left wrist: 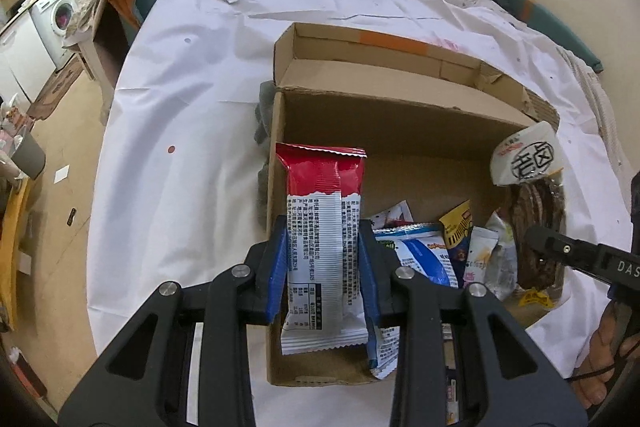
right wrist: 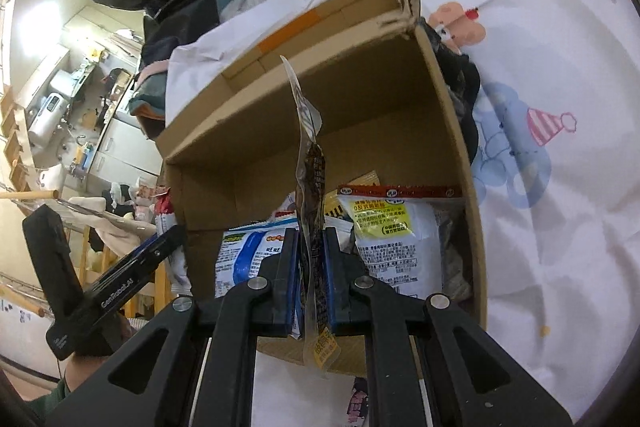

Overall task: Organize snacks
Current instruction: 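Lift the red bar and jerky packet over the box with both grippers, then lower both snacks into the box and open both grippers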

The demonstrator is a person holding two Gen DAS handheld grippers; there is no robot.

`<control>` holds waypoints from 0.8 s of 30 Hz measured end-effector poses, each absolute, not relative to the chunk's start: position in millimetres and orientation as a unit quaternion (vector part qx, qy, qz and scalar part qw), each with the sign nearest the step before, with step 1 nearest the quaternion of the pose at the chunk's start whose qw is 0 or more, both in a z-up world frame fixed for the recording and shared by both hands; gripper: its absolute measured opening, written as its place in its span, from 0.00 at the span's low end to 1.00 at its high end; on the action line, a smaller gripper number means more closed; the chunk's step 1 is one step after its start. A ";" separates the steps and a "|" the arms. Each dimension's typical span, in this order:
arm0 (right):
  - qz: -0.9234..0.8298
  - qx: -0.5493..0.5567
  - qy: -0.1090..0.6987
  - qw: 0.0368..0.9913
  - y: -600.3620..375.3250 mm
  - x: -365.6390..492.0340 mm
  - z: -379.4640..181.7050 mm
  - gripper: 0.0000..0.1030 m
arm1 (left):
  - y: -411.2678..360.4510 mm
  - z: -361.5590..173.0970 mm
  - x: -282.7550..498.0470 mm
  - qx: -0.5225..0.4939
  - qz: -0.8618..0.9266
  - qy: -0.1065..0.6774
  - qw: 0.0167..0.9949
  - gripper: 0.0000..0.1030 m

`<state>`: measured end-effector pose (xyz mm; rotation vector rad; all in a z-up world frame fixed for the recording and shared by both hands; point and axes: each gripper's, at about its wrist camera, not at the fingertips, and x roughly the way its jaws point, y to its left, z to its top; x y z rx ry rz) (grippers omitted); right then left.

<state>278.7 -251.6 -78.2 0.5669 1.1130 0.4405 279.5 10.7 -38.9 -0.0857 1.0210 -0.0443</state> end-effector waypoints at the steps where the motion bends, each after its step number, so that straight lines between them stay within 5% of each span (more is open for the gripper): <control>1: 0.206 0.262 0.518 0.788 -249.8 279.1 -78.7 0.12 | 10.7 -39.9 279.9 -0.041 -0.023 0.490 0.870 0.28; 13: 0.198 0.243 0.516 0.797 -244.3 282.5 -77.4 0.15 | 2.7 -41.2 278.9 -0.031 -0.022 0.500 0.865 0.34; 20: 0.195 0.239 0.512 0.802 -243.2 282.8 -74.9 0.16 | 2.8 -33.9 273.3 -0.040 -0.033 0.490 0.870 0.77; 24: 0.203 0.247 0.501 0.804 -247.5 279.8 -70.5 0.32 | 3.5 -29.0 270.0 -0.040 -0.029 0.480 0.876 0.79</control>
